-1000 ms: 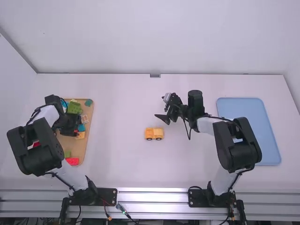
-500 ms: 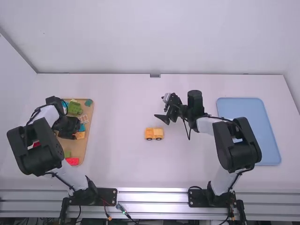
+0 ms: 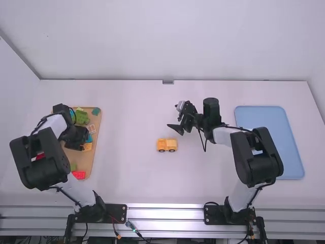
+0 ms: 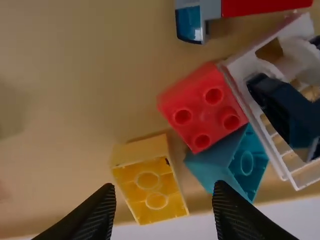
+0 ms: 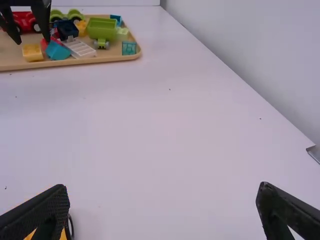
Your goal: Assemble lego blocks to make yellow taxi
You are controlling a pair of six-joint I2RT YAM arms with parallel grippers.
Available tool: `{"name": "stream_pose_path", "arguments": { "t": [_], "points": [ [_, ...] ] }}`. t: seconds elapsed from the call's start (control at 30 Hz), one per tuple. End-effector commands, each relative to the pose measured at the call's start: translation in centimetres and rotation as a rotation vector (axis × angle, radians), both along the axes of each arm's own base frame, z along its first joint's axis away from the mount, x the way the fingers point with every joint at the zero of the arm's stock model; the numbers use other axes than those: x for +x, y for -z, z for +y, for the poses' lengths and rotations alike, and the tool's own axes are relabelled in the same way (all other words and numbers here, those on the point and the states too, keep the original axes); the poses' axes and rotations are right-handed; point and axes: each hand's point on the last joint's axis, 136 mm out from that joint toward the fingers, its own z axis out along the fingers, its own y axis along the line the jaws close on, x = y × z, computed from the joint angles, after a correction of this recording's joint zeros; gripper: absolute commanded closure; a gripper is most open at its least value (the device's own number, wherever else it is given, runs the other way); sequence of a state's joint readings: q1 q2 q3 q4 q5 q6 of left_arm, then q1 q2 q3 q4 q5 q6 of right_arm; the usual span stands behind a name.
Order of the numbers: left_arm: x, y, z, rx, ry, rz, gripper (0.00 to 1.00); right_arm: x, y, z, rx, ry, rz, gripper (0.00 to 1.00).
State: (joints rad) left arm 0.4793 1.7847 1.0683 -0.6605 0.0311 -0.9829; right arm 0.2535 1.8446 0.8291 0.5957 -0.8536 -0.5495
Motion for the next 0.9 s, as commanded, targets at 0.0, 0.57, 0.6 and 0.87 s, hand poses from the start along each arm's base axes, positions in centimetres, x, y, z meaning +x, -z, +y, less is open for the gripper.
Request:
{"name": "stream_pose_path", "arguments": {
  "t": [0.0, 0.57, 0.6, 0.87],
  "points": [
    [-1.0, 0.7, -0.6, -0.001, 0.011, 0.028, 0.47, 0.5, -1.8, 0.2, 0.016, -0.004, -0.042, 0.01],
    [-0.8, 2.0, -1.4, -0.026, 0.027, -0.014, 0.36, 0.5, -1.8, 0.3, 0.019, -0.003, -0.035, 0.01],
    [-0.9, 2.0, -1.4, -0.026, 0.022, -0.013, 0.38, 0.4, -1.8, 0.4, 0.019, -0.006, -0.036, 0.01],
    [-1.5, 2.4, -1.4, -0.023, -0.045, 0.009, 0.43, 0.6, -1.8, 0.2, 0.018, -0.001, -0.035, 0.01]
  ]
}}
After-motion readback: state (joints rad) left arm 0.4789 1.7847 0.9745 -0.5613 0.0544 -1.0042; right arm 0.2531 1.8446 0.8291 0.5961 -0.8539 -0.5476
